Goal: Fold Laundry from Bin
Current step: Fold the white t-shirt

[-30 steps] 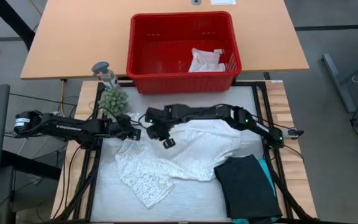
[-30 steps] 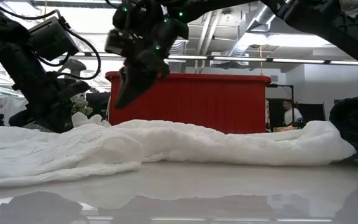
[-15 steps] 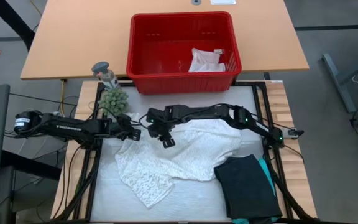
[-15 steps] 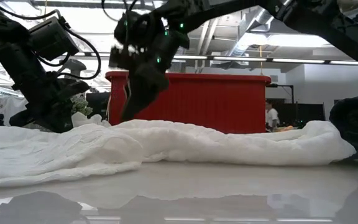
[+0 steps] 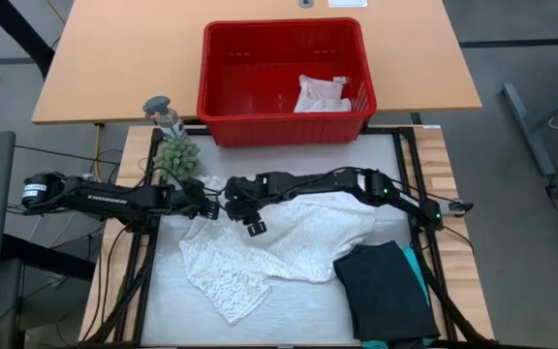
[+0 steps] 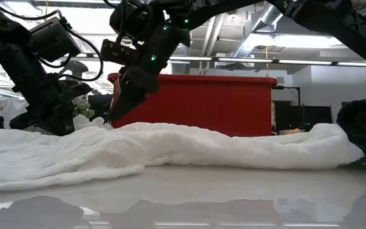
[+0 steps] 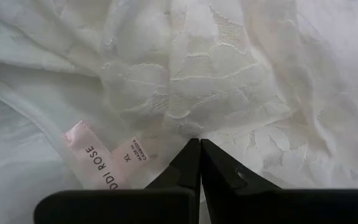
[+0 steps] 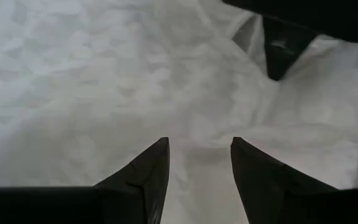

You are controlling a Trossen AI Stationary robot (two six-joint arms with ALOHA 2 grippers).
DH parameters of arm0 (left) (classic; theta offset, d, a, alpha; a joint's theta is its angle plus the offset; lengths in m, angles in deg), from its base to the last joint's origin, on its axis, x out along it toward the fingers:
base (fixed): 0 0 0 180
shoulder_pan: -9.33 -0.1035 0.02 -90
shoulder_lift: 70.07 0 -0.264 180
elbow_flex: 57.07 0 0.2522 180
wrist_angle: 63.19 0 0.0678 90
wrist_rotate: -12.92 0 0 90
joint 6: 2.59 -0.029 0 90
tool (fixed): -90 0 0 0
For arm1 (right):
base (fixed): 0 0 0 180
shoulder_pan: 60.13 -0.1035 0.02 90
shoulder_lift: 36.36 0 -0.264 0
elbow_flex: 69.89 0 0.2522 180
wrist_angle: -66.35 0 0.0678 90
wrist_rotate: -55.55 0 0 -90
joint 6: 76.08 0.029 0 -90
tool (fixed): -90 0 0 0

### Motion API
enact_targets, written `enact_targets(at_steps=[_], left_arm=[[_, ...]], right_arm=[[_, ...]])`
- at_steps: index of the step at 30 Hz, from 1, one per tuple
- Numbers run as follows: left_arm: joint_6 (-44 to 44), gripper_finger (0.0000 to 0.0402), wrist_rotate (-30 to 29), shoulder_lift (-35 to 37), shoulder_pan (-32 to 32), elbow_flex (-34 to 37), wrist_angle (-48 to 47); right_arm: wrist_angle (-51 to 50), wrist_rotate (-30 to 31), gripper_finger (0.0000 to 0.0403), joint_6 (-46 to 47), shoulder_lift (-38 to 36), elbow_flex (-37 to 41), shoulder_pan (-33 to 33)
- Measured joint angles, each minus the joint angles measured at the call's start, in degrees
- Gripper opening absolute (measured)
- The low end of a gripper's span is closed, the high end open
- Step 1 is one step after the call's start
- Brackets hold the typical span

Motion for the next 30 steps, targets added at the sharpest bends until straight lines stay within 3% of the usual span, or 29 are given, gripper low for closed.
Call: enact_targets(at_steps=[5,9,17,24,30], left_arm=[[0.04,0.0000,-0.09,0.00,-0.02,0.00,0.00],[0.07,0.0000,-0.09,0.00,0.00,0.00,0.00],[0.59,0.0000,-0.11,0.00,0.00,0.00,0.00],[0.66,0.0000,-0.59,0.00,-0.01,0.00,0.00],[0.63,0.0000,-0.96,0.00,0.00,0.00,0.00]], right_arm=[[2.96,1.14,0.0193,0.38,-0.05,3.34,-0.71],[3.97,5.56,0.0193,0.27,0.22,6.16,-0.84],[5.17,8.24,0.0187,1.44,0.06,6.14,-0.84],[5.41,8.42,0.0127,0.20,0.06,6.14,-0.84],[5.19,10.49,0.0040,-1.19,0.02,6.14,-0.96]])
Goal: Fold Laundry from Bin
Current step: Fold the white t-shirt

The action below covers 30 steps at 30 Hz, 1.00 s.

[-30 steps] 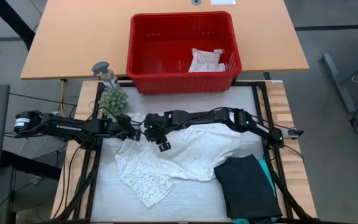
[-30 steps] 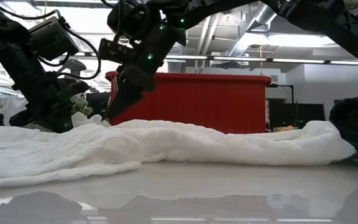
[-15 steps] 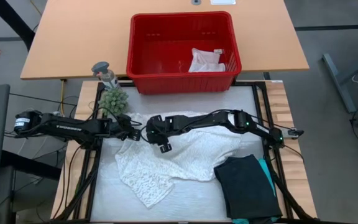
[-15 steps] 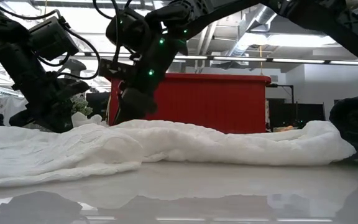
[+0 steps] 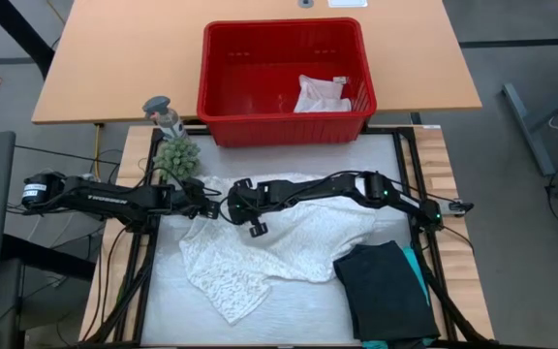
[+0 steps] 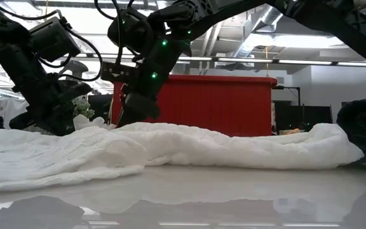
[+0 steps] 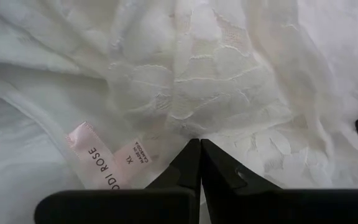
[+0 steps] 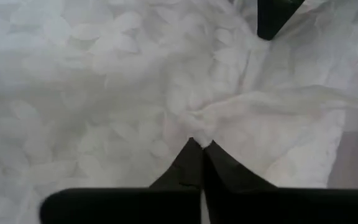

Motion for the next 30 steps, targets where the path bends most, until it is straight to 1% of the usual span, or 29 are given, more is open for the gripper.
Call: enact_targets(at_steps=[1,3,6,8,10,12,17,20,22,27,30], left_arm=[[0.00,0.0000,0.00,0.00,0.00,0.00,0.00],[-0.12,0.0000,0.00,0.00,0.00,0.00,0.00],[-0.74,0.0000,0.02,0.00,0.00,0.00,0.00],[-0.90,0.0000,0.19,0.00,-0.01,0.00,-0.02],[-1.03,0.0000,0.27,0.00,0.00,0.00,-0.07],[-1.07,0.0000,0.41,0.00,-0.01,0.00,-0.18],[-1.05,0.0000,0.34,0.02,0.00,0.00,-0.42],[-1.07,0.0000,0.36,0.02,0.00,0.00,-0.54],[-1.07,0.0000,0.36,0.02,-0.02,0.00,-0.59],[-1.07,0.0000,0.22,0.02,0.00,0.00,-0.60],[-1.05,0.0000,0.12,0.02,0.00,0.00,-0.61]], right_arm=[[-0.14,0.04,0.0025,-0.35,-0.05,0.00,0.00],[-0.48,-0.01,0.0018,-0.19,-0.15,0.00,0.01],[-1.57,-0.98,0.0025,2.75,-0.35,-0.02,0.24],[-2.30,-3.59,0.0027,4.95,-0.82,-0.02,0.78],[-2.15,-6.38,0.0020,7.29,-1.59,-0.07,1.62],[-2.57,-8.10,0.0018,8.50,-2.17,-0.07,2.62],[-2.47,-8.42,0.0023,11.57,-3.06,-0.11,5.41],[-3.39,-10.42,0.0035,14.77,-2.96,-0.11,7.22],[-3.81,-11.57,0.0034,16.04,-2.90,-0.04,8.24],[-2.39,-11.70,0.0022,17.00,-2.90,-0.04,9.90],[-2.62,-13.59,0.0032,18.84,-2.90,-0.04,10.77]])
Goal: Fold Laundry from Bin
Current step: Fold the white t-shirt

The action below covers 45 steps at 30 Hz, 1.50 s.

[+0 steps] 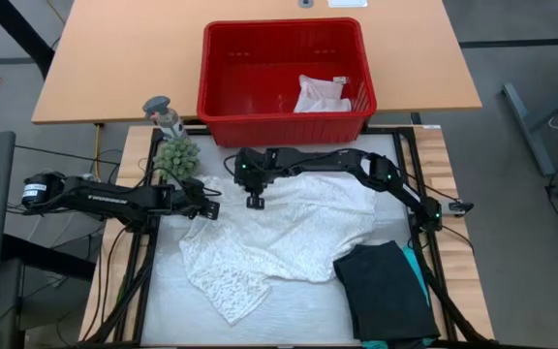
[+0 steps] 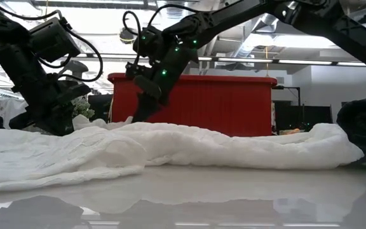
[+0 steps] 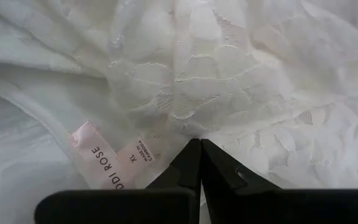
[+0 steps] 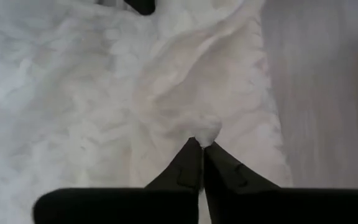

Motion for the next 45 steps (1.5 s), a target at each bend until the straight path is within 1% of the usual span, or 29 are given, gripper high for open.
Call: enact_targets(at_steps=[3,5,12,18,24,26,32,40,45], left_arm=[[-0.02,0.0000,-0.09,0.00,0.00,0.00,0.00],[-0.02,0.0000,-0.12,0.00,0.00,0.00,-0.11],[0.01,0.0000,-0.13,0.00,0.00,0.00,-0.68],[0.04,0.0000,-0.16,0.00,0.00,0.00,-0.68],[0.09,0.0000,-0.17,0.00,0.00,0.00,-0.70],[0.12,0.0000,-0.17,0.00,0.00,0.00,-0.70],[0.17,0.0000,-0.20,0.00,0.00,0.00,-0.72],[0.17,0.0000,-0.20,0.00,0.00,0.00,-1.30],[0.17,0.0000,-0.22,0.00,-0.02,0.00,-1.38]], right_arm=[[-0.26,-0.73,0.0052,2.21,0.00,0.00,0.58],[-0.21,-0.47,0.0057,2.42,0.00,0.00,0.90],[-1.26,-0.72,0.0057,7.32,0.00,0.00,2.70],[-1.68,-0.70,0.0058,8.29,0.02,0.00,3.94],[-3.16,-3.98,0.0062,12.25,0.04,0.00,4.82],[-3.86,-4.09,0.0068,12.40,0.04,0.00,4.85],[-3.84,-3.81,0.0098,12.47,0.07,0.00,5.84],[-4.09,-3.75,0.0160,12.60,0.01,0.00,8.11],[-3.76,-5.07,0.0171,7.86,-2.09,0.04,8.61]])
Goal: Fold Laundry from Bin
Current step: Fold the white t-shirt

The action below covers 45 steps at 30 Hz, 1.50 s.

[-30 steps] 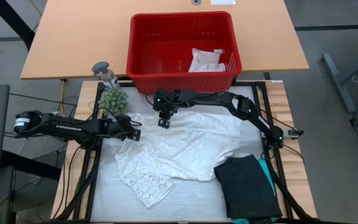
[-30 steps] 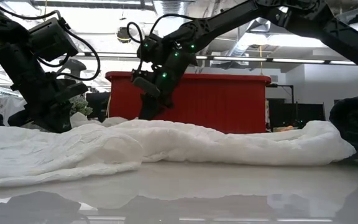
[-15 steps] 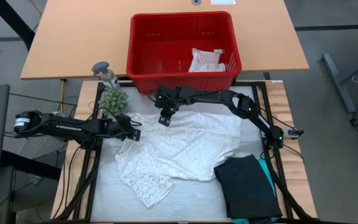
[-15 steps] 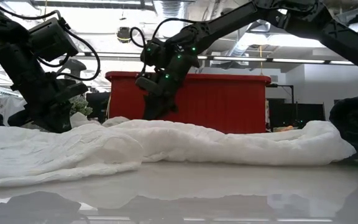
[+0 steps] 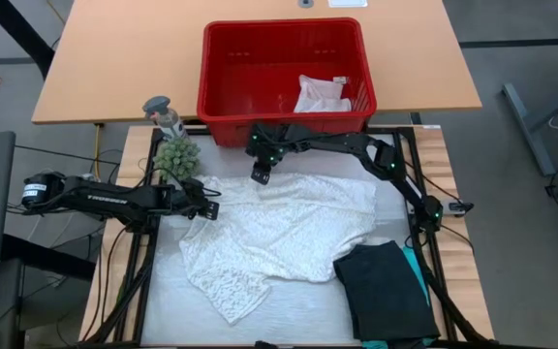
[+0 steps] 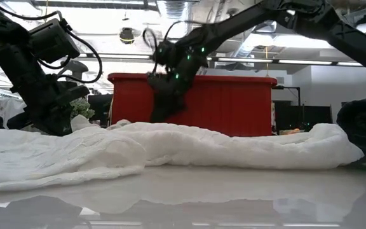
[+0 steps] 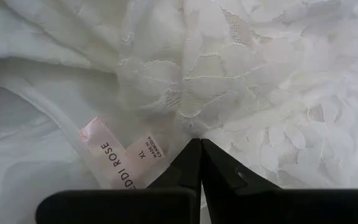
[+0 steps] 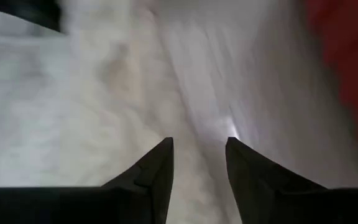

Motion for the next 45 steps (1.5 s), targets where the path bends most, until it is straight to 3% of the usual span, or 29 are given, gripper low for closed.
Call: enact_targets(at_steps=[11,21,31,40,45], left_arm=[[-0.04,0.0000,-0.11,0.00,0.02,0.00,-0.04],[-0.04,0.0000,-0.13,0.00,0.01,0.00,-0.07],[0.39,0.0000,-0.15,0.00,0.00,0.02,-0.09],[0.46,0.0000,-0.07,0.00,0.00,0.02,-0.08],[0.68,0.0000,0.00,0.00,0.00,0.02,-0.07]], right_arm=[[8.74,-3.20,0.0138,-12.96,-1.13,-0.07,-7.75],[14.04,-3.18,0.0106,-10.48,-0.66,-0.04,-6.50],[18.87,-3.74,0.0015,-10.06,1.04,0.50,-7.28],[18.40,-4.71,0.0041,-8.16,3.98,0.68,-6.98],[17.22,-2.94,0.0024,-9.78,4.23,0.66,-6.82]])
